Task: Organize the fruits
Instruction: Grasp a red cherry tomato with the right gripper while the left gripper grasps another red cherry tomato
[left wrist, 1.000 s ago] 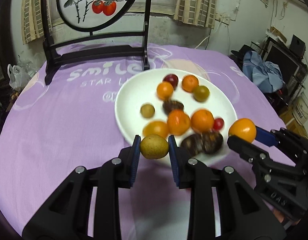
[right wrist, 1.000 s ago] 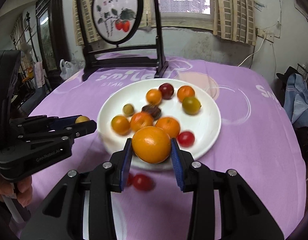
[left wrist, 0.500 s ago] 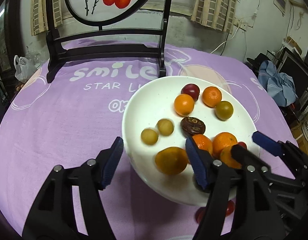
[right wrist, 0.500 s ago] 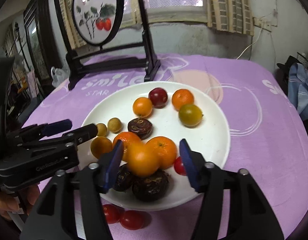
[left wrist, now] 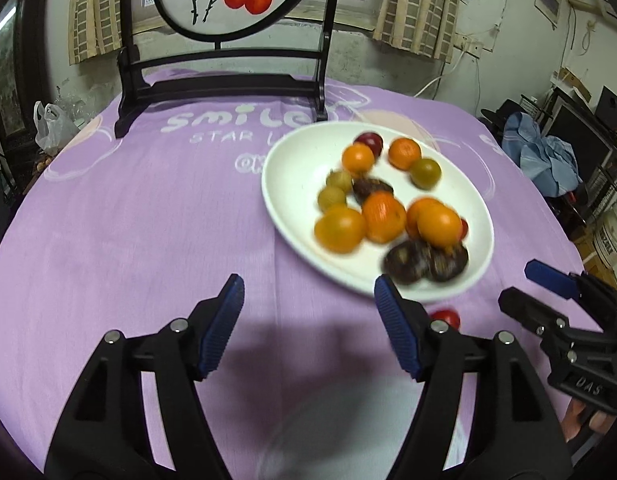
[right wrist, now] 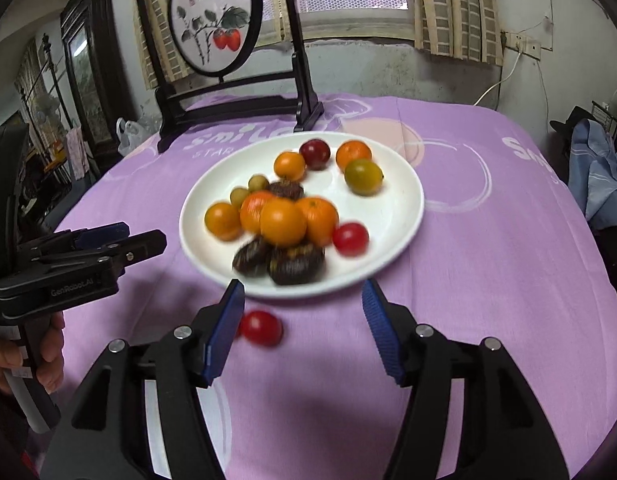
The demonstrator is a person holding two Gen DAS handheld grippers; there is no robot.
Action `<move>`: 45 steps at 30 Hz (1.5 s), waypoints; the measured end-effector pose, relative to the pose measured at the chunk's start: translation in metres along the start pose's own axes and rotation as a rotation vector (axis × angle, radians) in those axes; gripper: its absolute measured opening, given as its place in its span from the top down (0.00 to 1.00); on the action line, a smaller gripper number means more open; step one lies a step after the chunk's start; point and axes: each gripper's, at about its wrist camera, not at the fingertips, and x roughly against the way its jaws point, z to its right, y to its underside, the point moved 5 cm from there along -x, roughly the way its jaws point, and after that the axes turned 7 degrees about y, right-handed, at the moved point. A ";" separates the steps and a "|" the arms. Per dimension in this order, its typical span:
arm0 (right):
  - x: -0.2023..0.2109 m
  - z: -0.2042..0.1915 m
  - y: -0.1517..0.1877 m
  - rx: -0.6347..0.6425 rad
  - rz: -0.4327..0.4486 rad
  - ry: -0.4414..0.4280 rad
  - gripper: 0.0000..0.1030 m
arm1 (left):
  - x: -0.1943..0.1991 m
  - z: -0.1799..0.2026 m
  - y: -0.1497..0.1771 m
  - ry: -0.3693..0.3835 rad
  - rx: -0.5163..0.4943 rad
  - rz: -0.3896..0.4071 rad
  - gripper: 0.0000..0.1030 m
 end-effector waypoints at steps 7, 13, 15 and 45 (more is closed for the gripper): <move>0.004 -0.018 0.032 0.095 -0.040 0.020 0.40 | 0.011 0.005 0.040 -0.008 -0.021 -0.030 0.21; -0.009 -0.035 0.052 0.165 -0.090 0.036 0.41 | 0.018 0.005 0.051 0.000 -0.047 -0.012 0.20; -0.016 -0.040 0.054 0.180 -0.100 0.051 0.41 | 0.018 0.002 0.052 0.015 -0.036 -0.019 0.20; 0.002 -0.007 0.044 0.021 -0.071 0.002 0.72 | -0.015 0.037 0.055 0.058 -0.083 -0.080 0.21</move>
